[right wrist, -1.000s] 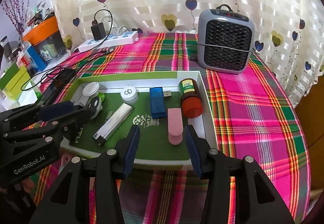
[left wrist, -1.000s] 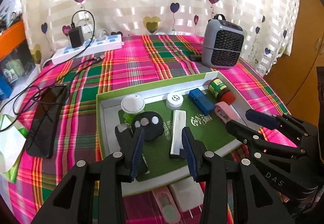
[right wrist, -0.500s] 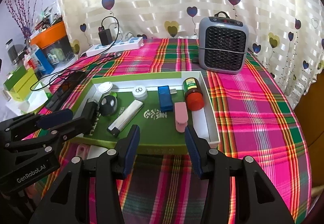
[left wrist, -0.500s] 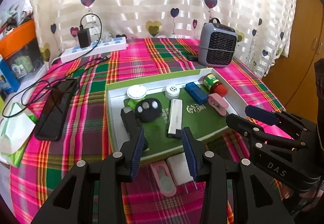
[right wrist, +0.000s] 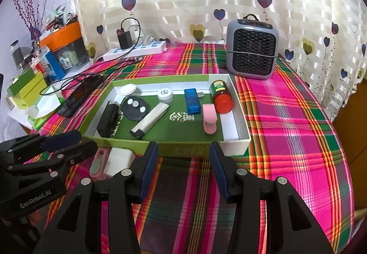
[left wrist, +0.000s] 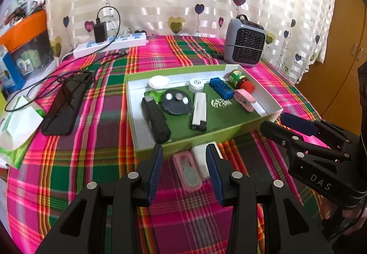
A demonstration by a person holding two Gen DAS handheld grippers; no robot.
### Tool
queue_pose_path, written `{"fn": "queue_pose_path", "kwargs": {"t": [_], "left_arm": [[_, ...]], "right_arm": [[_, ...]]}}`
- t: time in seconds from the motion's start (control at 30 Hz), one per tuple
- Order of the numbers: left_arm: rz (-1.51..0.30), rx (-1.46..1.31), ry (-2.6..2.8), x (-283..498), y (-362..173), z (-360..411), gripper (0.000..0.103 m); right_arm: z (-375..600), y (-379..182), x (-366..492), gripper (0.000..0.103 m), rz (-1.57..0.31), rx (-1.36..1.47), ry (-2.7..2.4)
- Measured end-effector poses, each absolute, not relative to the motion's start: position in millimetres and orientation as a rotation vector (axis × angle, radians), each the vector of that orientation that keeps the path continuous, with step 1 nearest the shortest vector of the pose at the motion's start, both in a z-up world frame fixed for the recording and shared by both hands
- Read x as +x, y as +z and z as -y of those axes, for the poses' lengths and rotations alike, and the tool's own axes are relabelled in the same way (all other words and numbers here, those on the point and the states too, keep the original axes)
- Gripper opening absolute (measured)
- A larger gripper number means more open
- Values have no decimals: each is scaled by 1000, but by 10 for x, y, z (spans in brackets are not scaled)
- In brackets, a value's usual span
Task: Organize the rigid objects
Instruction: 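Withdraw both tools from the box toward the remaining items, then grasp the pink-and-grey clip with left tool while right grasps the white charger plug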
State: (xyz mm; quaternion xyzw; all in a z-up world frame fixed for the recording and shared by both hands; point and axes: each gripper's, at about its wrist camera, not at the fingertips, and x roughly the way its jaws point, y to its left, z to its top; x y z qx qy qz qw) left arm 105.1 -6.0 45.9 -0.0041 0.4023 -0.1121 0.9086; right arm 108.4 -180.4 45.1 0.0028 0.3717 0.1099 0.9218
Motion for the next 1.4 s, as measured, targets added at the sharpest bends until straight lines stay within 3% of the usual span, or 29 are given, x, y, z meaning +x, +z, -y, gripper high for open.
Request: {"fn": "queue_pose_path", "kwargs": {"t": [1.4], "left_arm": [[-941,-96,-279,1046,112,-74,39]], "right_arm": [[1752,246,800,51,-815,68,297]]}}
